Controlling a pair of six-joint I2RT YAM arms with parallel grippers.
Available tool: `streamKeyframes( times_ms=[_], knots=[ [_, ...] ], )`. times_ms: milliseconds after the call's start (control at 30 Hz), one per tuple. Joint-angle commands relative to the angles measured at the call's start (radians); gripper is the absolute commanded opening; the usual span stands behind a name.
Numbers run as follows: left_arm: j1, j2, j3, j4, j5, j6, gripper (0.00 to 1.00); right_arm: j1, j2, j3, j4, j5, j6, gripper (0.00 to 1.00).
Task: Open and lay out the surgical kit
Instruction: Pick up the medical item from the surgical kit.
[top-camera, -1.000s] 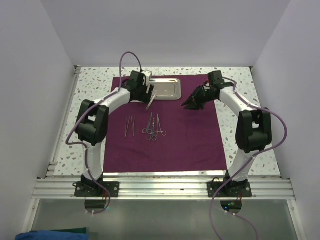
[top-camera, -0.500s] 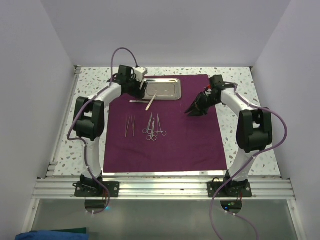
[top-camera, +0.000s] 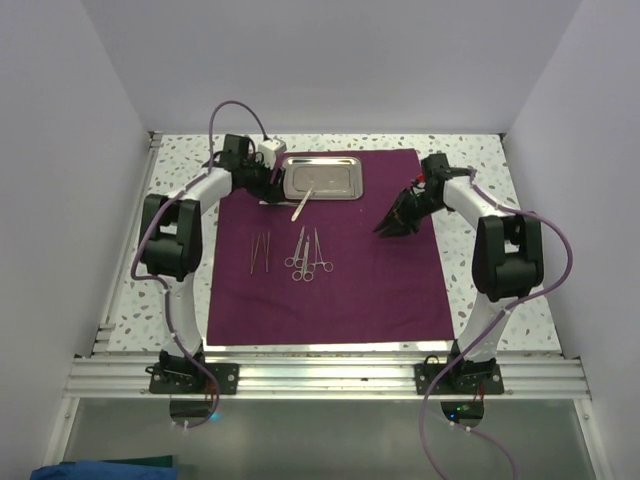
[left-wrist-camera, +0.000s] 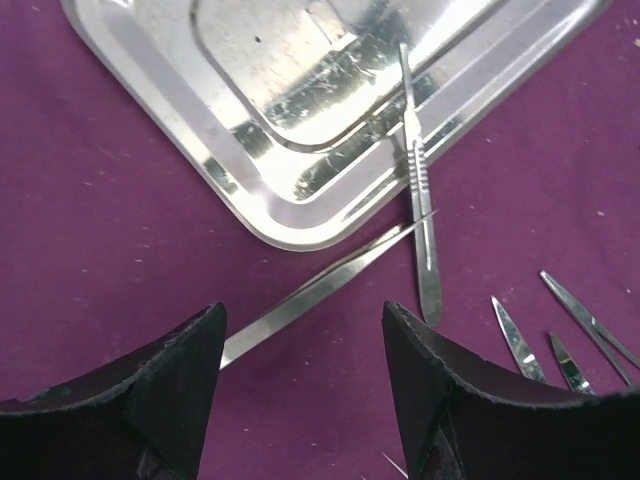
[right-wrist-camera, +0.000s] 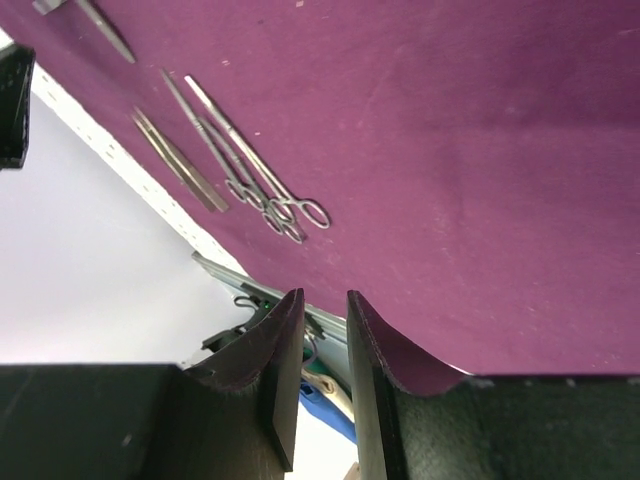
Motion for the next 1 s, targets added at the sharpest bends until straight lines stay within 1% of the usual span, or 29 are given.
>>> streamKeyframes(
  times_ms=[0,133,333,467,633,833,900,967],
  knots=[
    [-0.003,-0.066,-0.023,0.005,0.053,0.027,0.67,-0.018,0.01,0.025,-0.045,0.005,-0.034,0.27],
    [-0.029,-0.051,-0.029,-0.004,0.033,0.038,0.64,-0.03,0.008,0.008,-0.045,-0.001,-0.042,0.27],
    [-0.078,0.0,-0.013,-0.015,-0.087,0.061,0.64,-0.051,0.005,-0.016,-0.047,-0.01,-0.059,0.26],
    [-0.087,0.053,0.02,-0.028,-0.142,0.064,0.65,-0.062,0.008,-0.029,-0.042,-0.019,-0.06,0.26],
    [-0.094,0.081,0.036,-0.016,-0.22,0.057,0.67,-0.067,0.017,-0.038,-0.032,-0.03,-0.06,0.26],
    [-0.094,0.127,0.087,-0.039,-0.291,0.055,0.67,-0.067,0.037,-0.047,-0.009,-0.049,-0.05,0.26],
    [-0.094,0.132,0.09,-0.045,-0.296,0.05,0.64,-0.068,0.044,-0.045,-0.006,-0.052,-0.048,0.25],
    [-0.094,0.123,0.073,-0.045,-0.3,0.043,0.59,-0.07,0.05,-0.038,-0.002,-0.052,-0.048,0.25]
  ],
)
